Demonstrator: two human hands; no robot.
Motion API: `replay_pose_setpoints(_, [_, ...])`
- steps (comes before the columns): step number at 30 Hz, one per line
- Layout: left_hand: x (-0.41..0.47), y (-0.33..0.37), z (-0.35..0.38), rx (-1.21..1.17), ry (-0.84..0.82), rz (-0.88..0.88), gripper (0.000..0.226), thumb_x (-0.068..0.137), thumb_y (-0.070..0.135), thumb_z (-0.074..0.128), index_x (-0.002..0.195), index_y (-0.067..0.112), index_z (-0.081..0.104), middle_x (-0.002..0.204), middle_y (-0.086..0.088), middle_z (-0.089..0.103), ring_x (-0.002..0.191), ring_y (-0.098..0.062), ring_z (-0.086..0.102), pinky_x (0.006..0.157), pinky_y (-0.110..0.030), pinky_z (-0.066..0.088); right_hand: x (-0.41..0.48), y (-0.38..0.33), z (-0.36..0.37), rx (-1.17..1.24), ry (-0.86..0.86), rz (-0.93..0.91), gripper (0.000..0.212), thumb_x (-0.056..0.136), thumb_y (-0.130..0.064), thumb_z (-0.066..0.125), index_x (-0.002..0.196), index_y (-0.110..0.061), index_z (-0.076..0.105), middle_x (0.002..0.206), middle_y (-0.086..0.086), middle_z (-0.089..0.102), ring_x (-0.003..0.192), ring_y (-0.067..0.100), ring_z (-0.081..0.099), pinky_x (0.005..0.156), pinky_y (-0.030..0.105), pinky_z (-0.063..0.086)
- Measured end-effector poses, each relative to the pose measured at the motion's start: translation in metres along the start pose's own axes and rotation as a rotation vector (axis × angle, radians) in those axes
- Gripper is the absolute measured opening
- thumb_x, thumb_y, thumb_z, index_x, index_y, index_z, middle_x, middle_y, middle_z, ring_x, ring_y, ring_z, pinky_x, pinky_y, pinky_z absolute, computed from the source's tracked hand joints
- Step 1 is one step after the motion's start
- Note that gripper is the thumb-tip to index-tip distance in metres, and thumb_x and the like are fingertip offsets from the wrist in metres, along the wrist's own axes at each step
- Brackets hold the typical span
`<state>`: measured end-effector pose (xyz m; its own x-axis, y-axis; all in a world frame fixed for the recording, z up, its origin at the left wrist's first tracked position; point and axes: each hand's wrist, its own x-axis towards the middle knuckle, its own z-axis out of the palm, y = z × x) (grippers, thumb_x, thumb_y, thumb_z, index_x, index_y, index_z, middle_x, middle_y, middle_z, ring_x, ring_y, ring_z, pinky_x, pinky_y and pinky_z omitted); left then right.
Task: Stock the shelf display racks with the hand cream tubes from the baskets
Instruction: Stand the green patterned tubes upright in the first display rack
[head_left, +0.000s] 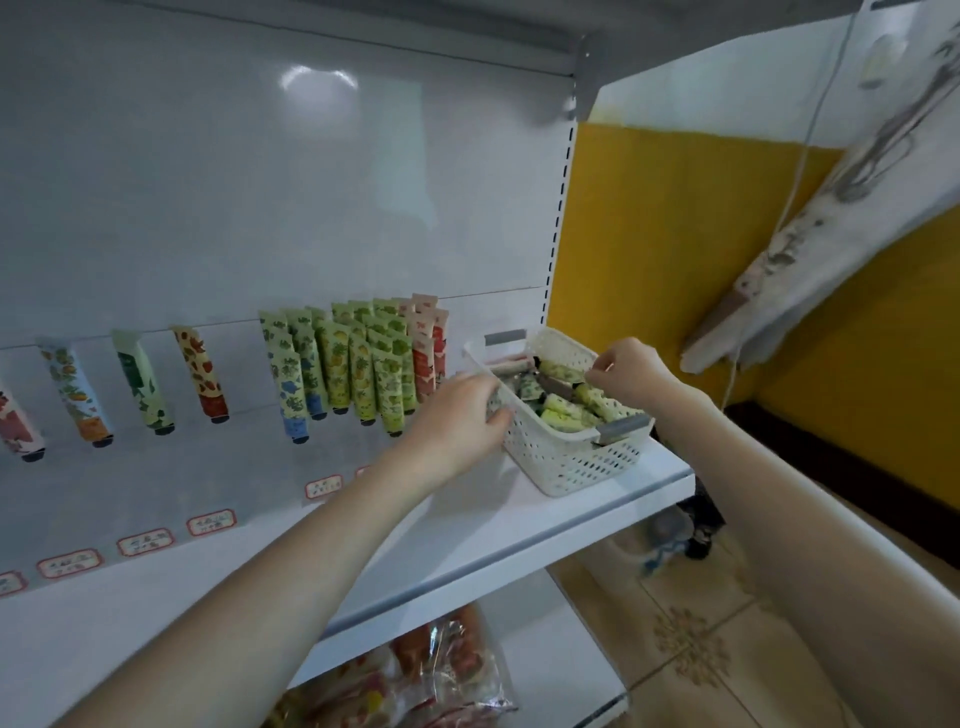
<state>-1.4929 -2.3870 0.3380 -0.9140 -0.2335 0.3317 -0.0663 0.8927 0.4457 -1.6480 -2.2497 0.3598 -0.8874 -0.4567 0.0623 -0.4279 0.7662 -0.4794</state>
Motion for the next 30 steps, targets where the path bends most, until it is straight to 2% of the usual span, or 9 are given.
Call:
replay_pose_setpoints(2, [0.023, 0.008, 0.007, 0.039, -0.039, 0.054, 0.041, 0.095, 0.025, 0.048, 0.135, 0.015, 0.048, 0.136, -0.002, 0.051, 0.113, -0.023, 0.053, 0.09, -0.031, 0.041, 0.004, 0.008, -0.001, -0.086, -0.084, 0.018, 0.035, 0.091, -0.016, 0.058, 0.108, 0.014, 0.059, 0.094, 0.03, 0.064, 0.07, 0.022, 0.043, 0.05, 0.026, 0.028])
replay_pose_setpoints(5, [0.061, 0.009, 0.027, 0.127, -0.159, 0.029, 0.045, 0.09, 0.025, 0.054, 0.133, 0.015, 0.048, 0.131, -0.008, 0.053, 0.108, -0.026, 0.055, 0.086, -0.034, 0.046, 0.011, 0.015, -0.001, -0.223, -0.173, 0.018, 0.025, 0.089, -0.017, 0.059, 0.098, 0.006, 0.061, 0.095, 0.023, 0.064, 0.07, 0.021, 0.045, 0.055, 0.027, 0.033])
replay_pose_setpoints(6, [0.072, 0.01, 0.035, 0.165, -0.207, 0.03, 0.044, 0.086, 0.025, 0.058, 0.128, 0.014, 0.051, 0.126, -0.009, 0.055, 0.105, -0.025, 0.056, 0.086, -0.036, 0.048, 0.014, 0.017, -0.001, -0.266, -0.189, 0.016, 0.017, 0.089, -0.015, 0.058, 0.085, 0.001, 0.059, 0.084, 0.019, 0.062, 0.065, 0.019, 0.043, 0.054, 0.025, 0.033])
replay_pose_setpoints(8, [0.09, 0.013, 0.049, 0.226, -0.309, 0.041, 0.04, 0.08, 0.023, 0.064, 0.117, 0.012, 0.056, 0.115, -0.008, 0.058, 0.097, -0.023, 0.058, 0.083, -0.04, 0.052, 0.021, 0.023, 0.002, -0.337, -0.224, 0.025, 0.032, 0.089, -0.012, 0.056, 0.061, -0.011, 0.042, 0.062, 0.008, 0.043, 0.053, 0.016, 0.034, 0.048, 0.022, 0.028])
replay_pose_setpoints(11, [0.109, 0.021, 0.067, 0.339, -0.479, 0.095, 0.037, 0.081, 0.016, 0.064, 0.117, 0.012, 0.056, 0.111, -0.006, 0.06, 0.093, -0.021, 0.059, 0.081, -0.035, 0.053, 0.029, 0.03, 0.008, -0.426, -0.261, 0.01, 0.043, 0.089, -0.009, 0.053, 0.053, -0.014, 0.031, 0.054, 0.004, 0.031, 0.048, 0.015, 0.026, 0.045, 0.023, 0.022])
replay_pose_setpoints(18, [0.13, 0.03, 0.088, 0.463, -0.684, 0.158, 0.044, 0.081, 0.023, 0.062, 0.123, 0.013, 0.052, 0.117, -0.007, 0.059, 0.103, -0.025, 0.057, 0.089, -0.036, 0.05, 0.047, 0.039, 0.022, -0.483, -0.286, -0.016, 0.033, 0.087, -0.008, 0.054, 0.059, -0.012, 0.038, 0.06, 0.003, 0.042, 0.052, 0.013, 0.038, 0.044, 0.021, 0.03])
replay_pose_setpoints(23, [0.137, 0.033, 0.083, 0.447, -0.753, 0.138, 0.044, 0.08, 0.025, 0.067, 0.119, 0.017, 0.049, 0.096, 0.0, 0.05, 0.09, -0.021, 0.052, 0.076, -0.031, 0.048, 0.053, 0.041, 0.026, -0.544, -0.216, -0.014, 0.031, 0.084, -0.01, 0.061, 0.061, -0.011, 0.04, 0.065, 0.004, 0.047, 0.059, 0.018, 0.048, 0.044, 0.024, 0.033])
replay_pose_setpoints(28, [0.137, 0.034, 0.087, 0.42, -0.761, 0.101, 0.037, 0.08, 0.028, 0.066, 0.111, 0.017, 0.05, 0.103, -0.004, 0.054, 0.092, -0.021, 0.054, 0.076, -0.03, 0.047, 0.053, 0.04, 0.028, -0.534, -0.178, -0.033, 0.009, 0.088, -0.004, 0.052, 0.081, -0.008, 0.048, 0.082, 0.008, 0.052, 0.079, 0.027, 0.055, 0.061, 0.029, 0.044])
replay_pose_setpoints(30, [0.134, 0.033, 0.09, 0.448, -0.733, 0.114, 0.033, 0.083, 0.024, 0.061, 0.113, 0.013, 0.052, 0.103, -0.005, 0.056, 0.089, -0.021, 0.053, 0.07, -0.029, 0.044, 0.054, 0.041, 0.027, -0.515, -0.182, -0.031, 0.005, 0.086, -0.002, 0.052, 0.082, -0.005, 0.053, 0.078, 0.008, 0.056, 0.075, 0.026, 0.06, 0.055, 0.028, 0.046])
